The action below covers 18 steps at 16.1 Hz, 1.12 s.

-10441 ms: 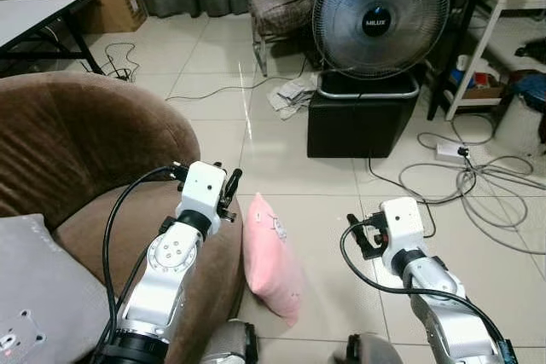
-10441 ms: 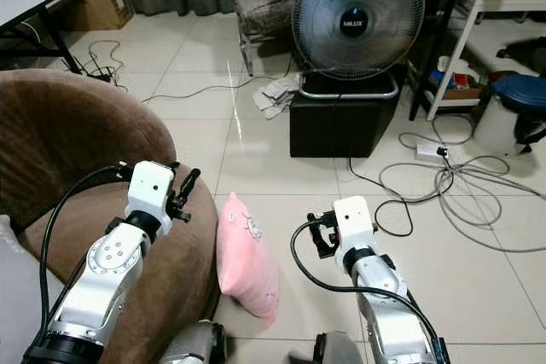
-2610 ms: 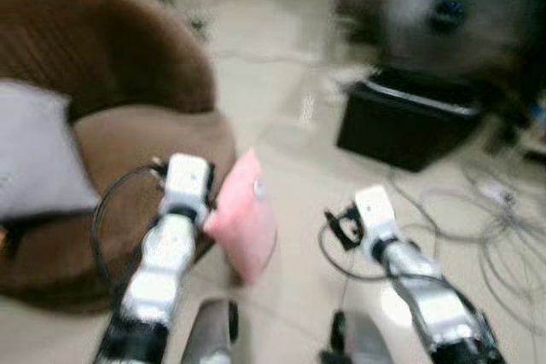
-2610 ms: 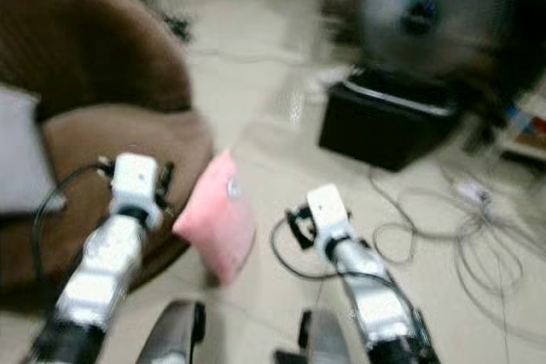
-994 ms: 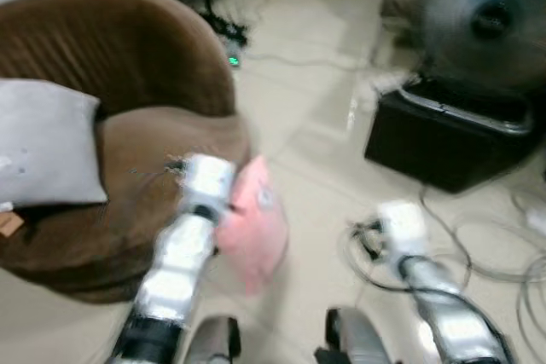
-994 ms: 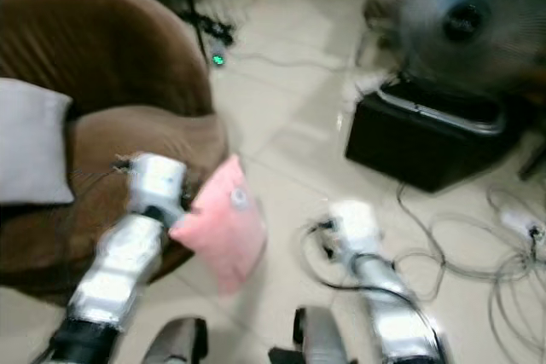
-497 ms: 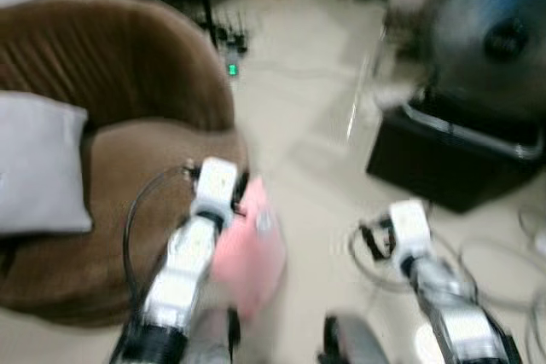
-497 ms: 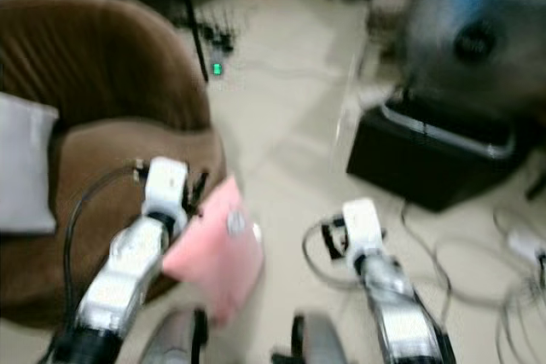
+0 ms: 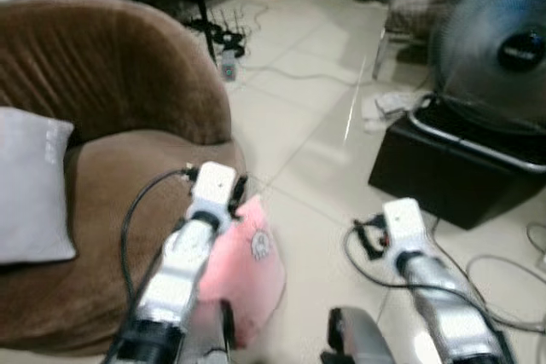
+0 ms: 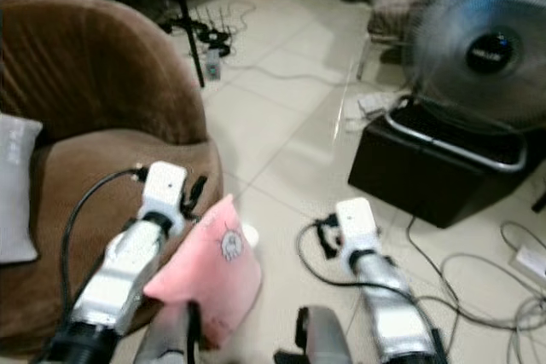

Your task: Move the pillow to the sofa from floor

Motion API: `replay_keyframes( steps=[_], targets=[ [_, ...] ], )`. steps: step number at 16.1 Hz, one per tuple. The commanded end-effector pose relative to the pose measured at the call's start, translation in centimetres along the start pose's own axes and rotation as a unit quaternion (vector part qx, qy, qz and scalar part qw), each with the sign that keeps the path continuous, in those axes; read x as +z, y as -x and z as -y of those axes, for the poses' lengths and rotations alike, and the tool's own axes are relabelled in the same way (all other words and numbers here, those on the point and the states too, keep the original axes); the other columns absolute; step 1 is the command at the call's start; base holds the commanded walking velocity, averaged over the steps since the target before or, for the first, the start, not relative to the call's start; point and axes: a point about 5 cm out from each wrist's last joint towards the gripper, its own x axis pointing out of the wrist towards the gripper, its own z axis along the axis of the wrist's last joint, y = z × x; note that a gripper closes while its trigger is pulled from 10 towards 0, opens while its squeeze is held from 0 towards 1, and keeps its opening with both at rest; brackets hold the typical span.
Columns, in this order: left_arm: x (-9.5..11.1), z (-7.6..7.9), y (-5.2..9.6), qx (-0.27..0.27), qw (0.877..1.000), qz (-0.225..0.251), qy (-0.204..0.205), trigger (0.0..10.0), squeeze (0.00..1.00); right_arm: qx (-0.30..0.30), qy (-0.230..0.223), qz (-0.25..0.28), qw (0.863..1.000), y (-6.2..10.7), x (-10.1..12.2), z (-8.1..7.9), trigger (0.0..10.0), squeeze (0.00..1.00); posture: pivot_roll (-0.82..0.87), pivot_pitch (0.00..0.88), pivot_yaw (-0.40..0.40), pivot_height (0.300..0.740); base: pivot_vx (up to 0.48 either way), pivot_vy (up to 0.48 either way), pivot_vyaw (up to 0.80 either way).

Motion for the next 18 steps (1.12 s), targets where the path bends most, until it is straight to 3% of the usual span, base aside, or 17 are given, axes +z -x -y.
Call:
replay_keyframes(
  steps=[1,2,6,9,11,15,18],
  targets=[
    [-1.1,0.1,0.1,-0.017,0.999,-0.031,0.019,10.0,1.0,0.001,0.005,-0.004,1.0,0.2,0.0,0.1,10.0,0.0,-0.02,0.0,0.048,0.585,0.0,0.0,0.0],
    [-2.2,0.3,-0.2,-0.034,0.997,-0.065,0.013,10.0,1.0,0.003,0.005,-0.003,1.0,0.6,0.1,0.1,10.0,0.0,-0.02,0.0,0.044,0.585,0.0,0.0,0.0],
    [-4.0,0.6,-1.2,-0.06,0.991,-0.12,-0.004,10.0,1.0,0.03,0.007,-0.009,0.999,1.2,0.5,-0.3,10.0,0.0,-0.03,0.0,0.031,0.585,0.0,0.0,0.0],
    [-5.4,-0.5,-1.9,-0.046,0.984,-0.174,-0.018,10.0,1.0,0.081,0.005,-0.029,0.996,2.3,0.8,-1.2,10.0,0.0,-0.07,0.004,0.022,0.585,0.0,0.0,0.0],
    [-5.9,-1.4,-2.0,-0.025,0.98,-0.199,-0.014,10.0,1.0,0.11,0.011,-0.043,0.993,3.4,1.0,-1.6,10.0,0.0,-0.09,0.055,0.017,0.585,0.0,0.0,0.0],
    [-7.4,-3.4,-1.3,0.023,0.966,-0.252,-0.046,10.0,1.0,0.152,0.021,-0.063,0.986,4.5,2.2,-2.0,10.0,0.0,-0.13,0.139,0.013,0.585,0.0,0.0,0.0],
    [-8.8,-4.4,-0.3,0.039,0.957,-0.283,-0.041,10.0,1.0,0.174,0.036,-0.068,0.982,5.2,3.2,-2.5,10.0,0.0,-0.17,0.183,0.02,0.585,0.0,0.0,0.0]
  ],
)
